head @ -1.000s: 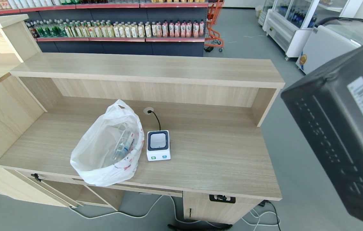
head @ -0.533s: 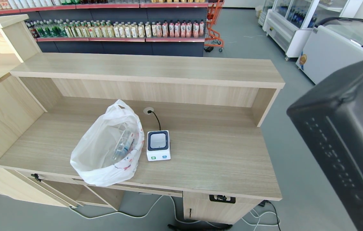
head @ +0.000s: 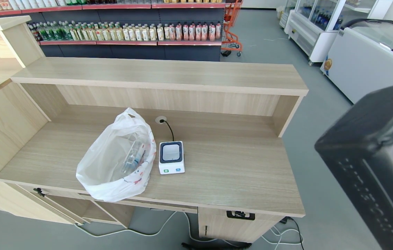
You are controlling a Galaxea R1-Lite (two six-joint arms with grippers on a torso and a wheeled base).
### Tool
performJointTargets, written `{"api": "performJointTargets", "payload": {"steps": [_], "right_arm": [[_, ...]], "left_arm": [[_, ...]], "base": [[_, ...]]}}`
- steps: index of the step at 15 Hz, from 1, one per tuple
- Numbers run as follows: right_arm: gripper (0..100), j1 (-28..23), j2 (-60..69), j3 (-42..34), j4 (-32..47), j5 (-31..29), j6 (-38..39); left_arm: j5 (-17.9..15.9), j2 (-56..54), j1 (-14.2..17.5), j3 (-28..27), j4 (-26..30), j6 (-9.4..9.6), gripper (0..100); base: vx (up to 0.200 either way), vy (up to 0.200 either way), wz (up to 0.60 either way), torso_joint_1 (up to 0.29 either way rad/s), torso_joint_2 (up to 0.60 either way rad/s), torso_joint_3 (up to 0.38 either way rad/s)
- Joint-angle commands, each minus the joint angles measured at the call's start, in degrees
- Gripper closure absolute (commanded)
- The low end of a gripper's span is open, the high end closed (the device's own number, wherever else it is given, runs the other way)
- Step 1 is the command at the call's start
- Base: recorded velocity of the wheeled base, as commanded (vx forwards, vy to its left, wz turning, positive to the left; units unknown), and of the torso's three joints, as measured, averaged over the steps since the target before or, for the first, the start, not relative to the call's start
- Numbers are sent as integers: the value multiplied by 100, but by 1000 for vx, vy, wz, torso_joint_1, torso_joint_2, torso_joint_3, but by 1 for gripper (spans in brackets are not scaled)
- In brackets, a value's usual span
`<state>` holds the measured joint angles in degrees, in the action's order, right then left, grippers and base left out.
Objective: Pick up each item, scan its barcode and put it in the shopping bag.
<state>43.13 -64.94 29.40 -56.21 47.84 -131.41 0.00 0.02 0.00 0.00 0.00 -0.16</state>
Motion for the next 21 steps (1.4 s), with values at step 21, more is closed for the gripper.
{"api": "performJointTargets", "payload": {"steps": [21], "right_arm": [[100, -2081, 421, 479, 3600, -4388, 9564]], "left_arm": [[0, -2, 0, 0, 0, -2, 0]], "base": [[0, 0, 0, 0, 0, 0]]}}
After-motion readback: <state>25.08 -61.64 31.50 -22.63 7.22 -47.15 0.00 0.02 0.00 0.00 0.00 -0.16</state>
